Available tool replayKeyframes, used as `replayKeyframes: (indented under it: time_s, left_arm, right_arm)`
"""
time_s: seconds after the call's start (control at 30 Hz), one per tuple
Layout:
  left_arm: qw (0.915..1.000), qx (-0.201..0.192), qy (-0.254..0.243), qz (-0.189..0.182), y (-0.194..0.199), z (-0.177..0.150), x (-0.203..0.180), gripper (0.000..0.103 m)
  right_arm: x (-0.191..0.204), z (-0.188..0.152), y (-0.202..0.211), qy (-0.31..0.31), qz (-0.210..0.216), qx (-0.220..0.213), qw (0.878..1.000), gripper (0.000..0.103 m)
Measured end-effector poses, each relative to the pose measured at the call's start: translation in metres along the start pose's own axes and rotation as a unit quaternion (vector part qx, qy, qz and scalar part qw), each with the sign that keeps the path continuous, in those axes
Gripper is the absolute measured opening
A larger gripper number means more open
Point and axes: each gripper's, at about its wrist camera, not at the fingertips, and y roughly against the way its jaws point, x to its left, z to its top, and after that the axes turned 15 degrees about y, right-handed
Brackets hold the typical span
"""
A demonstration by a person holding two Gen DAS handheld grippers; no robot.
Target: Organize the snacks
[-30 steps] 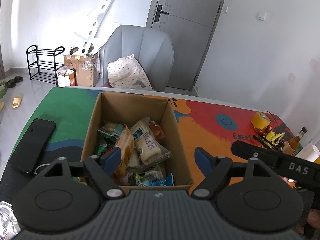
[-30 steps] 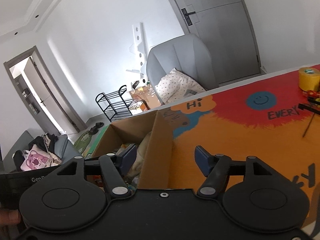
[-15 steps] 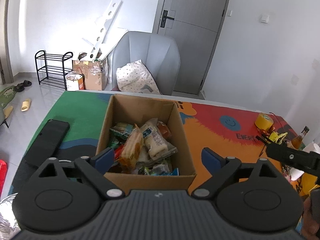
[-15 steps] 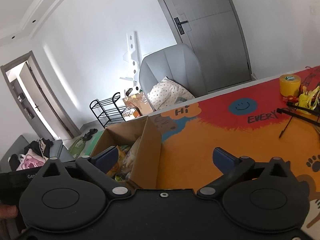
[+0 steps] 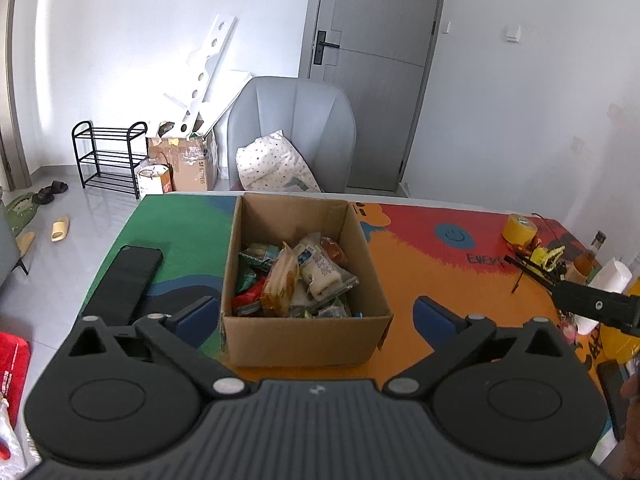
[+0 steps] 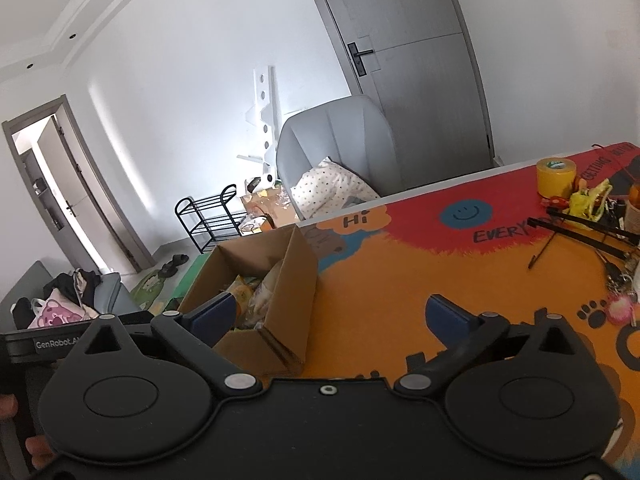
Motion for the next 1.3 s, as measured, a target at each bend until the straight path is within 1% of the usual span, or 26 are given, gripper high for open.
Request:
replayKeyframes:
  time_s: [0.37, 0.73, 0.97, 1.3]
  left_arm:
    - [0.9999, -0.015, -0.003, 0.005, 0.023, -0.014, 0.009, 0.103]
    - [0.9992, -0.038, -0.009, 0.011, 0.046, -0.029, 0.012, 0.103]
    - [0.9986, -0.05, -0.007, 0.015, 0.056, -0.032, 0.017, 0.103]
    - [0.9985, -0.052, -0.006, 0.017, 0.061, -0.032, 0.021, 0.103]
  right_arm:
    - [0.006, -0.012, 0.022, 0.002, -0.015, -0.005, 1.0, 0.103]
    - [0.019, -0.025, 0.042, 0.028, -0.024, -0.006, 0.999, 0.103]
    - [0.023, -0.027, 0.05, 0.035, -0.029, -0.013, 0.999, 0.103]
    - [0.027, -0.027, 0.054, 0.038, -0.03, -0.014, 0.999, 0.103]
